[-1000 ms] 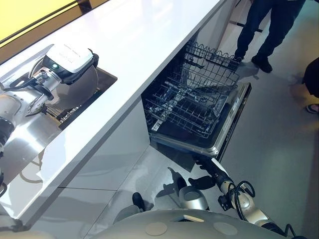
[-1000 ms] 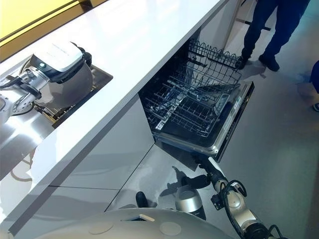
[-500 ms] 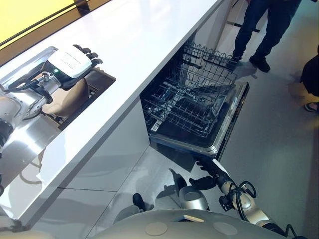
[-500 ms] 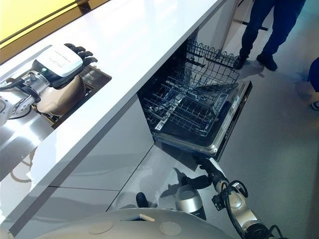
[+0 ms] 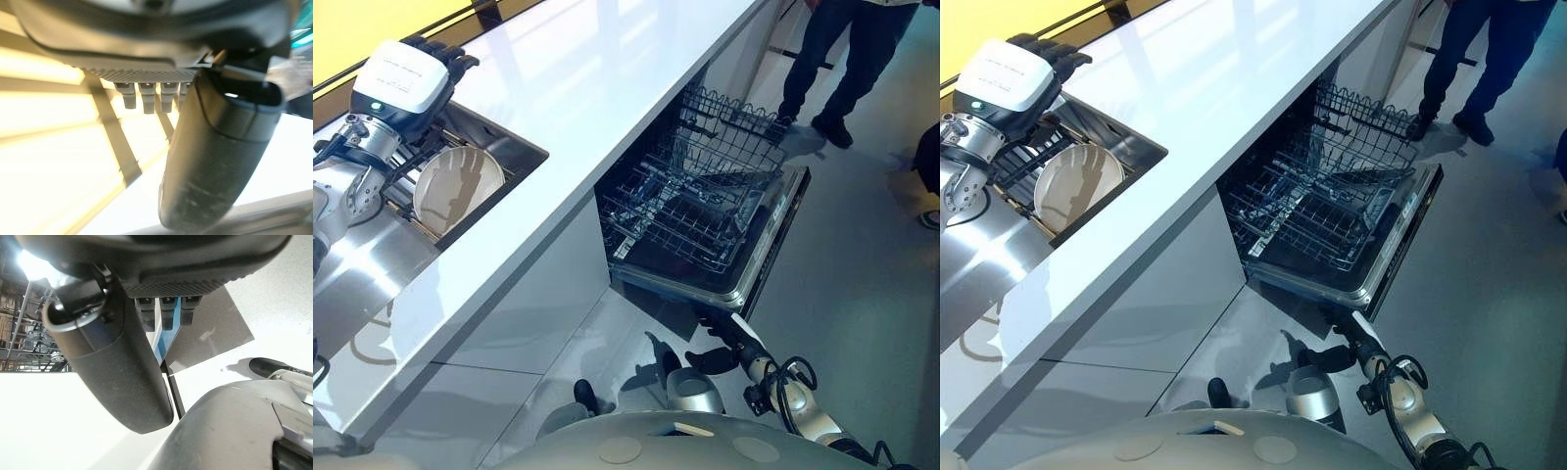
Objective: Pick up plates and place into dishwasher.
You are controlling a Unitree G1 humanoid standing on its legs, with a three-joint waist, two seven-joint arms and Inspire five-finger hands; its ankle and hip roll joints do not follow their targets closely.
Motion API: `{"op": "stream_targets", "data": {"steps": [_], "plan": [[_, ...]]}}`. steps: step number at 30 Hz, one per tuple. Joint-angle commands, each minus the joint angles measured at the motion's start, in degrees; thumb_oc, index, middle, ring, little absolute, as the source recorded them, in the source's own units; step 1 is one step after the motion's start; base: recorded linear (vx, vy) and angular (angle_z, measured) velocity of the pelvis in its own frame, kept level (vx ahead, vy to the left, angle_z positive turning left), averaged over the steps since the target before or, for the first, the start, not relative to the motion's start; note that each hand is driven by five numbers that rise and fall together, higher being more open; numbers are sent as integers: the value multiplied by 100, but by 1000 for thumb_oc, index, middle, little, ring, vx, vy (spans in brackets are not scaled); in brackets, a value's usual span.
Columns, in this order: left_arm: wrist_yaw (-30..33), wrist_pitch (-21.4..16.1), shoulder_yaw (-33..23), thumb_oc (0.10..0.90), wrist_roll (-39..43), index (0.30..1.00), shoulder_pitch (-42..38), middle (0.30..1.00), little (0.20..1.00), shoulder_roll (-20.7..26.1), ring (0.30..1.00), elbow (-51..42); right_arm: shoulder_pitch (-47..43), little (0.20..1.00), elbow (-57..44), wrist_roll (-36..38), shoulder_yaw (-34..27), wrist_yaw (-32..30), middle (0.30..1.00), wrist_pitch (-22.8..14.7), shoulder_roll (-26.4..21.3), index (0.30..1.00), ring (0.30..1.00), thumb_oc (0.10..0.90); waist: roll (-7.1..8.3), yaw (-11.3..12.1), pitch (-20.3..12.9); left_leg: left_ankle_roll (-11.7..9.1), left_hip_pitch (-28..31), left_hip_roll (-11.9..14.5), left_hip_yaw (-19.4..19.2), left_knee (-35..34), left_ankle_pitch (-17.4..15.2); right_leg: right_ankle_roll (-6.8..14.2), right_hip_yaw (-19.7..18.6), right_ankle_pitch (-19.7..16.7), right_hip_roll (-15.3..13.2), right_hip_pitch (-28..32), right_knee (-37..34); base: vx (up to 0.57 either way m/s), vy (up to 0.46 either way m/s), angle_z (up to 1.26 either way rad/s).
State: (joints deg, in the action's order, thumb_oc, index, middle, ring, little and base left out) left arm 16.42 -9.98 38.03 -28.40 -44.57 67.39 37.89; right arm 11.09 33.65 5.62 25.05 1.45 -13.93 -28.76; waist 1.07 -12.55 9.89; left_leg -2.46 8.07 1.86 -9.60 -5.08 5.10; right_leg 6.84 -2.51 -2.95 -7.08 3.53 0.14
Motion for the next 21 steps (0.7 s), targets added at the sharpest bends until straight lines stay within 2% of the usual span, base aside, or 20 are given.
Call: {"op": "stream_targets", "data": {"steps": [1, 3, 7, 11, 14, 21], "plan": [[-1176, 1153, -1262, 800, 2280, 900, -58, 900, 900, -200, 900, 505, -172, 900, -394, 109, -91, -160, 900, -265, -119, 900, 900, 800, -220, 57, -238, 588, -27, -523, -140, 449, -1065, 339, 10, 238, 452, -669, 778, 0, 0, 0], [-1534, 1461, -1681, 800, 3055, 900, 70, 900, 900, -554, 900, 472, -188, 900, -473, 68, -79, -229, 900, -121, -39, 900, 900, 800, -213, 58, -220, 594, -27, -522, -116, 462, -1074, 341, 24, 268, 450, -654, 772, 0, 0, 0], [-1995, 1503, -2002, 800, 3801, 900, 207, 900, 900, -787, 900, 323, -150, 900, -468, -74, -188, -295, 900, -96, 105, 900, 900, 800, -207, 88, -189, 592, -70, -518, -101, 516, -1082, 343, 52, 283, 434, -664, 757, -19, -11, 6], [-2347, 1600, -2136, 800, 3507, 900, 762, 900, 900, -766, 900, -203, -115, 900, -487, -150, -307, -332, 900, -95, 130, 900, 900, 800, -216, 165, -128, 587, -109, -521, -41, 544, -1073, 332, 87, 275, 425, -652, 725, -48, 11, 7], [-2573, 1832, -2189, 800, 3487, 900, 1136, 900, 900, -674, 900, -663, -113, 900, -500, -179, -366, -344, 900, -69, 106, 900, 900, 800, -232, 231, -82, 589, -123, -531, 23, 541, -1051, 322, 146, 275, 419, -619, 702, -47, 21, 9], [-2793, 1908, -2123, 800, 3492, 900, 1227, 900, 900, -728, 900, -832, -190, 900, -336, -192, -365, -374, 900, -80, 131, 900, 900, 800, -255, 296, -75, 580, -122, -527, 81, 501, -1000, 288, 262, 302, 413, -518, 649, -26, 12, 12]]}}
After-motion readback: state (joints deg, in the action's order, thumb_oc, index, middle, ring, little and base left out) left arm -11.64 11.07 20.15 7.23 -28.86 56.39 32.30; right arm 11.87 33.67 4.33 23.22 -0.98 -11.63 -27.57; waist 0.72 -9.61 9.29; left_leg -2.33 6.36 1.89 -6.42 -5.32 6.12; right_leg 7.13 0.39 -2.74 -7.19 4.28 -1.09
